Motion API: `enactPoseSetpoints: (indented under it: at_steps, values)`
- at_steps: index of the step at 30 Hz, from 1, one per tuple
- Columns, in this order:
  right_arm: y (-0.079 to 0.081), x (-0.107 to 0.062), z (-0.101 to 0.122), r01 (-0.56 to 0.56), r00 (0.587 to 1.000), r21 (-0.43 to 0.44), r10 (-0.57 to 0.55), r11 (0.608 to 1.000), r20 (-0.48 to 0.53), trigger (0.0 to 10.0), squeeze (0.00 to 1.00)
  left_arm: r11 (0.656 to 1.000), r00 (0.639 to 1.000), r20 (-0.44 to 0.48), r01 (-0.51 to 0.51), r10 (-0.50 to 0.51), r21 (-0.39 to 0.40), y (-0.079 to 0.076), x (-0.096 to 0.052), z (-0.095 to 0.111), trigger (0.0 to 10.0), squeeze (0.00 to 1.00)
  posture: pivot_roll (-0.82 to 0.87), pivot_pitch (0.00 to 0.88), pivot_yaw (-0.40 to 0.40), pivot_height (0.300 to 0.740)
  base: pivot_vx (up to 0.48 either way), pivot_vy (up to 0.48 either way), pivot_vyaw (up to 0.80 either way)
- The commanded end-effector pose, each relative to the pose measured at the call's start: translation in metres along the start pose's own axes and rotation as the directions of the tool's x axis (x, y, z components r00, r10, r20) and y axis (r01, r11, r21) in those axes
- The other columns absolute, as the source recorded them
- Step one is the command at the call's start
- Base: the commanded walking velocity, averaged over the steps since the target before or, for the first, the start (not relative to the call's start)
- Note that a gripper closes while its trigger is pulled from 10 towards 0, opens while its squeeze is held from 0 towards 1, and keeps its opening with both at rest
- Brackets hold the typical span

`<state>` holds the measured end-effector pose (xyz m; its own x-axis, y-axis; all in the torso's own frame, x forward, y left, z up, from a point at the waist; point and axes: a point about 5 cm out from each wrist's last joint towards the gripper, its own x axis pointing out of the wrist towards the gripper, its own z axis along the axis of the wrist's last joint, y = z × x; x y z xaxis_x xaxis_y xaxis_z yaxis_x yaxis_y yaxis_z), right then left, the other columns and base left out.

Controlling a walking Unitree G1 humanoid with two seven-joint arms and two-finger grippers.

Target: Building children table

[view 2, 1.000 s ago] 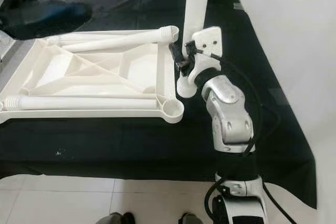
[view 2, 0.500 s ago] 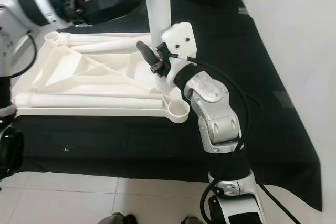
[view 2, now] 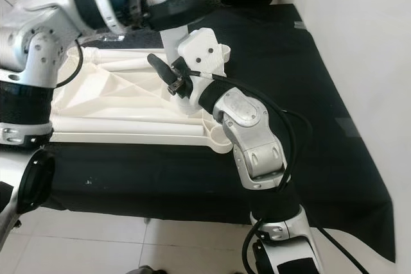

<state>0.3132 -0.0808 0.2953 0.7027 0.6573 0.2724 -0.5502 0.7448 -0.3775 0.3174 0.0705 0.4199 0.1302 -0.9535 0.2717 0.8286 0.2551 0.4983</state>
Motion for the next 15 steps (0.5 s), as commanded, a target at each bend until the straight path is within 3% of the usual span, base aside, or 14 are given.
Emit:
enactPoseSetpoints:
  at_steps: [1, 12, 15]
  values:
    - [0.011, 0.004, 0.005, -0.062, 0.998, -0.041, 0.063, 0.997, 0.017, 10.0, 0.00, 0.995, 0.996, 0.012, -0.094, 0.093, 0.028, 0.011, -0.005, 0.006, 0.0, 0.00, 0.00, 0.062, 0.061, 0.740, 0.000, 0.000, 0.00]
    - [0.014, 0.007, -0.009, -0.034, 0.998, -0.100, 0.029, 0.994, -0.050, 10.0, 0.00, 0.982, 0.981, 0.043, -0.190, 0.189, 0.013, 0.023, -0.006, 0.012, 0.0, 0.00, 0.01, 0.059, 0.050, 0.740, 0.000, 0.000, 0.00]
    - [0.012, 0.007, -0.011, -0.021, 0.999, -0.076, 0.018, 0.997, -0.050, 10.0, 0.00, 0.982, 0.981, 0.058, -0.187, 0.187, -0.002, 0.024, -0.007, 0.014, 0.0, 0.00, 0.01, 0.057, 0.048, 0.740, 0.000, 0.000, 0.00]
